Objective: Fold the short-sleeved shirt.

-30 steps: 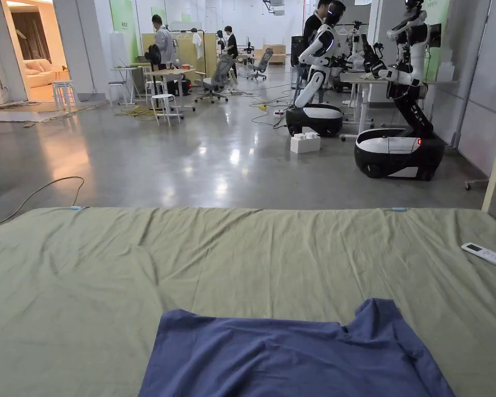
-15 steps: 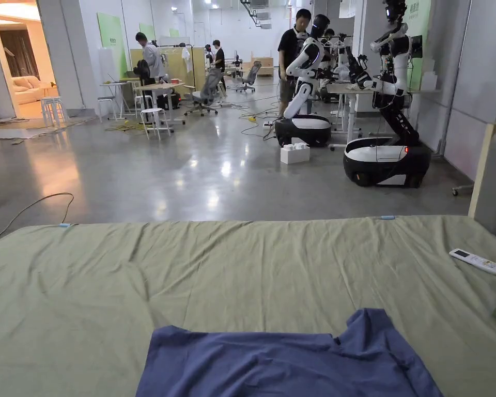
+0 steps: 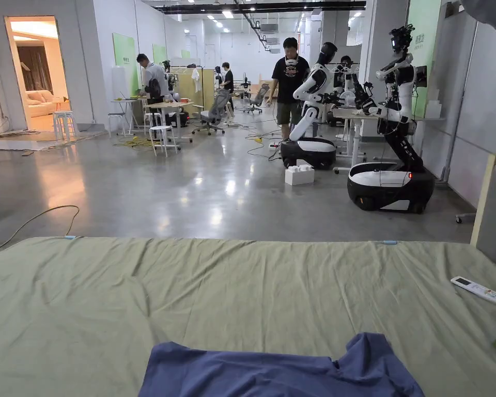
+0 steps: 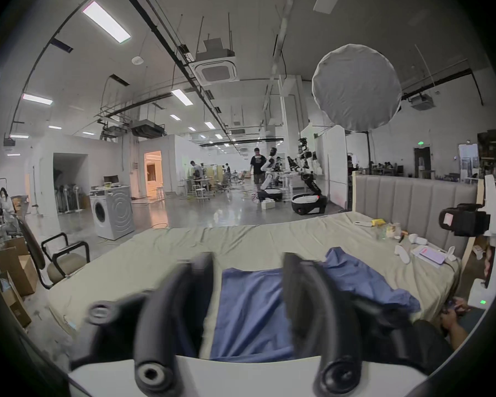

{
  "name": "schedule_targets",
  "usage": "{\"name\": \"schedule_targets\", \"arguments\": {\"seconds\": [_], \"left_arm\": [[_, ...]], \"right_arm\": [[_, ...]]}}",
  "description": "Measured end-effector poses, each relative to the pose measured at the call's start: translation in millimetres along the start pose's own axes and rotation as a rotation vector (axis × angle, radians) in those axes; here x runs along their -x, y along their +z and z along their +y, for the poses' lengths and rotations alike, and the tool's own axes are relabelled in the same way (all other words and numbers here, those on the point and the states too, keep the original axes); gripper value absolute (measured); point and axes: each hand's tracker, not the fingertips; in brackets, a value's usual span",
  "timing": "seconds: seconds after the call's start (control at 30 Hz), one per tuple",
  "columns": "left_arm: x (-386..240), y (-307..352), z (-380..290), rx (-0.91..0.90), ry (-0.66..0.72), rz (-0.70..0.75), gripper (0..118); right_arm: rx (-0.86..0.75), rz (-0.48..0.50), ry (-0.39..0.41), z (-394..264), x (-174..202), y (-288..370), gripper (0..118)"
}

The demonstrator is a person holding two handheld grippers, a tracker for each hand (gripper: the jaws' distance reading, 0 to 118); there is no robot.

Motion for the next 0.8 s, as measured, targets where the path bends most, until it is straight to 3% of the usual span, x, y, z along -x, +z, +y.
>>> {"name": "schedule_targets", "arguments": {"seconds": [0.03, 0.1, 0.13, 0.17, 0.2, 0.27, 0.37, 0.8], "left_arm": [[1, 0, 1, -0.001, 0.01, -0.003, 12], [1, 4, 3, -0.002, 0.04, -0.026, 11], [3, 4, 7, 0.038, 0.072, -0.087, 2], [3, 5, 8, 0.037, 0.081, -0.107, 2], [-1, 6, 7, 0.023, 0.061, -0.076, 2], [-5, 5, 8, 0.044, -0.001, -0.062, 2], [-3, 7, 8, 0.022, 0.011, -0.061, 2], [9, 0, 7, 0.014, 0.054, -0.056, 2]], "right_arm": [[0.0, -0.004, 0.004, -1, 3, 0, 9], [0.007, -0.005, 0.007, -3, 6, 1, 8], [0.019, 0.012, 0.012, -3, 7, 1, 6], [0.036, 0.011, 0.014, -6, 9, 1, 1], [0.019, 0.008, 0.026, -6, 11, 2, 0], [0.03, 0.012, 0.048, -6, 13, 2, 0], [-0.002, 0.019, 0.076, -1, 14, 3, 0], [0.004, -0.01, 0.016, 0, 7, -1, 0]]}}
